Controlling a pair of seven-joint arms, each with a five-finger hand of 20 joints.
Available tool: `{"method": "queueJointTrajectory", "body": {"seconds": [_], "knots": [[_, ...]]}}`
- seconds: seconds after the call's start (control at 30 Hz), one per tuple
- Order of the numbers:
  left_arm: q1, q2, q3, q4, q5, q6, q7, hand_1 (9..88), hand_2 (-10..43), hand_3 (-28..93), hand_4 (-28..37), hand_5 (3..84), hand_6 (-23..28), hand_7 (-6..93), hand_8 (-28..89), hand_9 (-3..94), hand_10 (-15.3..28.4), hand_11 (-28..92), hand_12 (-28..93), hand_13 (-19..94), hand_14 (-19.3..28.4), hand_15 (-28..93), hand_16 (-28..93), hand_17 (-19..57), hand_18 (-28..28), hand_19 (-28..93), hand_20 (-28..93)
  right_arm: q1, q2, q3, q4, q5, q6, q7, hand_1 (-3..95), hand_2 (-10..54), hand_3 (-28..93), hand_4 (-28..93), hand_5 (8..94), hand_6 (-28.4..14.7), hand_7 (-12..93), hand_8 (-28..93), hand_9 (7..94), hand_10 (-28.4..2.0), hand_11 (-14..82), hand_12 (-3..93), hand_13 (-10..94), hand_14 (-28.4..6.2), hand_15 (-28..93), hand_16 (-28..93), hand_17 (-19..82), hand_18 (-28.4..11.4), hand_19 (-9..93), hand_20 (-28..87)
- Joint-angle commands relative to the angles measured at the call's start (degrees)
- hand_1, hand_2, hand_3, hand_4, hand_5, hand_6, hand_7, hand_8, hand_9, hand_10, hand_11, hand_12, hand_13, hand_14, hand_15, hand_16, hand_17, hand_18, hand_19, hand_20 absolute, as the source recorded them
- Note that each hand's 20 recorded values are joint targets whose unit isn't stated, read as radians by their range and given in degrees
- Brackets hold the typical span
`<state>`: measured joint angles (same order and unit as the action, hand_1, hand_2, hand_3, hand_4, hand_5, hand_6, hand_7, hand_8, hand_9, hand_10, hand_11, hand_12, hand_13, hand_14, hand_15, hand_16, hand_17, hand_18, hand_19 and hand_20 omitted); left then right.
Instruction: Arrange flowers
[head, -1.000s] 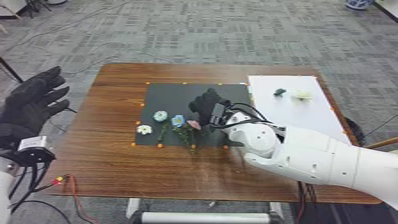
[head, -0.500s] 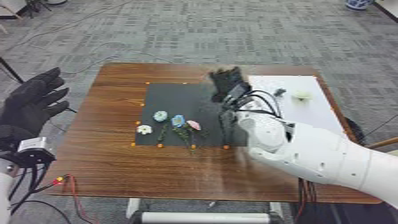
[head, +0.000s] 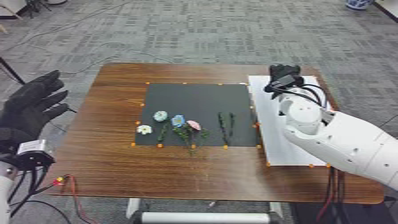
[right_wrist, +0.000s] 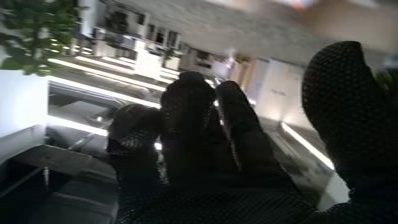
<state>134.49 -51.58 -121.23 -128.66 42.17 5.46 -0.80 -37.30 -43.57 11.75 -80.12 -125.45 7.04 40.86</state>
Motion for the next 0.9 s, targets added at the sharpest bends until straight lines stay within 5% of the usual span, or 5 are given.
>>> {"method": "queueJointTrajectory", "body": {"seconds": [0.03, 0.3, 0.63, 0.8, 0.9], "knots": [[0.07, -0.28, 0.06, -0.26, 0.25, -0.41, 0.09, 23.5, -1.4, 68, -28.3, 19.8, 1.3, 20.3, -10, 15.2, 8.6, 18, 19, 5, 11.8, 41, -5, -13.2, 18.0, 37, 11, 2.49, 0.13, -2.23, 4.36, 0.76, -1.77, 0.53, 31.8, -9.5, 89, -28, 35.9, -8.9, 16, -8, 41.7, -12.7, 14.9, 17.0, 58, -8.8, 83, 29, 32, -20.7, 89, 56], [0.56, -0.43, -0.39, -0.45, 0.22, -0.27, 0.12, 23.4, -1.4, 68, -28.3, 19.8, 1.3, 20.2, -10, 15.2, 8.5, 18, 19, 5, 11.9, 41, -5, -13.2, 18.1, 37, 11, 0.73, -0.45, 2.58, 6.21, 3.16, -9.48, 4.87, 33.8, -9.5, 90, -28, 35.9, -9.9, 16, -8, 42.2, -17.1, 11.5, 14.4, 58, -8.8, 83, 29, 32, -21.2, 89, 55], [0.05, -0.38, 0.00, -0.27, 0.29, -0.25, 0.07, 23.5, -1.4, 68, -28.3, 19.8, 1.4, 20.3, -10, 15.3, 8.6, 18, 19, 5, 11.9, 41, -5, -13.1, 18.0, 37, 11, -1.60, -1.61, 6.85, 6.52, 6.19, -17.30, 5.89, 33.6, -9.5, 88, -28, 44.2, -8.5, 16, -8, 52.6, -15.5, 15.2, 15.5, 65, -8.5, 82, 30, 37, -22.8, 93, 54], [0.31, -0.61, -0.04, -0.39, 0.29, -0.24, 0.00, 23.5, -1.3, 67, -28.3, 19.8, 1.3, 20.1, -10, 15.3, 8.6, 18, 19, 5, 11.9, 41, -5, -13.1, 18.0, 37, 11, -1.77, -1.01, 2.89, 6.86, 3.78, -6.29, 3.42, 39.4, -9.5, 85, -28, 56.6, -1.8, 25, -13, 66.3, -10.0, 21.3, 18.4, 69, -6.8, 81, 31, 39, -22.1, 93, 55], [0.43, -0.67, -0.22, -0.50, 0.29, -0.05, 0.00, 23.5, -1.3, 67, -28.3, 19.8, 1.3, 20.1, -10, 15.2, 8.6, 18, 19, 5, 11.9, 41, -5, -13.1, 18.0, 37, 11, -1.77, -0.48, 1.24, 5.98, 1.29, -2.00, 2.39, 49.9, -9.5, 78, -28, 71.1, 2.2, 35, -2, 86.5, -4.3, 10.6, 38.3, 75, -5.2, 80, 33, 43, -21.6, 93, 58]]}}
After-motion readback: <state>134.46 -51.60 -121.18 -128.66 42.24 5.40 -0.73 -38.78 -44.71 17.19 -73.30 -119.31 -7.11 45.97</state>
